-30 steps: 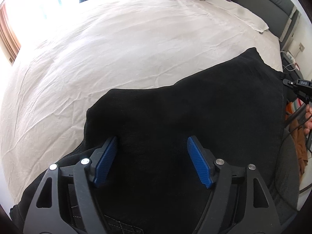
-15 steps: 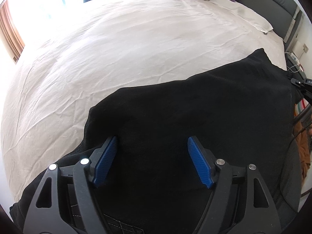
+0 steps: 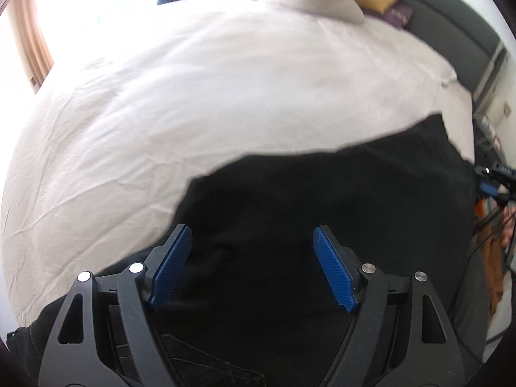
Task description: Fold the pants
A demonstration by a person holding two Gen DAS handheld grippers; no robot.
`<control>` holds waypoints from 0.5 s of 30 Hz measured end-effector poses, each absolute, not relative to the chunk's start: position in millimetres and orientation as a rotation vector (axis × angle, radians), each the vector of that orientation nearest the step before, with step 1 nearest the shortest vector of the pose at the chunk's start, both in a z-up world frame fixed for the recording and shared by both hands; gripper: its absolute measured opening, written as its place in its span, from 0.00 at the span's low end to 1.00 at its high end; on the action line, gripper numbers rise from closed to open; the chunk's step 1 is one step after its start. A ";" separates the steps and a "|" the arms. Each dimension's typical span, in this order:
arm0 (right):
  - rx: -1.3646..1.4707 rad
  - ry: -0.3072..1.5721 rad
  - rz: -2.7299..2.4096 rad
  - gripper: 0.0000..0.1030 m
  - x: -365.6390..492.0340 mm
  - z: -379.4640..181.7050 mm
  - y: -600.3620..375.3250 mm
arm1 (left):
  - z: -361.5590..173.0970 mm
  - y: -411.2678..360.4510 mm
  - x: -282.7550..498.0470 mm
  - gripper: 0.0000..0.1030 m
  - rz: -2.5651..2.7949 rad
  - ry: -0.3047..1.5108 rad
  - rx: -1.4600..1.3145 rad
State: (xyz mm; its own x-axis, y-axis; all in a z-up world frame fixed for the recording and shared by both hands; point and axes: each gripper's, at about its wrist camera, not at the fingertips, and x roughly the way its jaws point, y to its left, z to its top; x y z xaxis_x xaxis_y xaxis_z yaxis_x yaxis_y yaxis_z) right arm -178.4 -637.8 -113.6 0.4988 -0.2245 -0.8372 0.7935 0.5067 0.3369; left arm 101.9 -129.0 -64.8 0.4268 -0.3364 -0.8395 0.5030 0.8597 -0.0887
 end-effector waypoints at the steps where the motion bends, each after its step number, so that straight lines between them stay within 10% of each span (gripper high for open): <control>1: 0.794 0.796 -0.728 0.59 -183.8 -106.8 -636.9 | -62.4 -127.2 103.7 0.75 -0.539 0.995 0.173; 15: 0.603 0.975 -0.450 0.59 -108.4 -123.7 -559.6 | -97.1 -118.7 194.6 0.89 -0.450 1.098 0.142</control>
State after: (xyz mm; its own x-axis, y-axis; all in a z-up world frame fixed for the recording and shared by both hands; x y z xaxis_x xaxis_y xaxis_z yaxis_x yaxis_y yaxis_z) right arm -108.4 -559.6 -123.7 0.4926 -0.0856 -0.8660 0.6031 0.7510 0.2688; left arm 194.6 -118.7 -97.1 0.3758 -0.2809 -0.8831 0.4196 0.9013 -0.1081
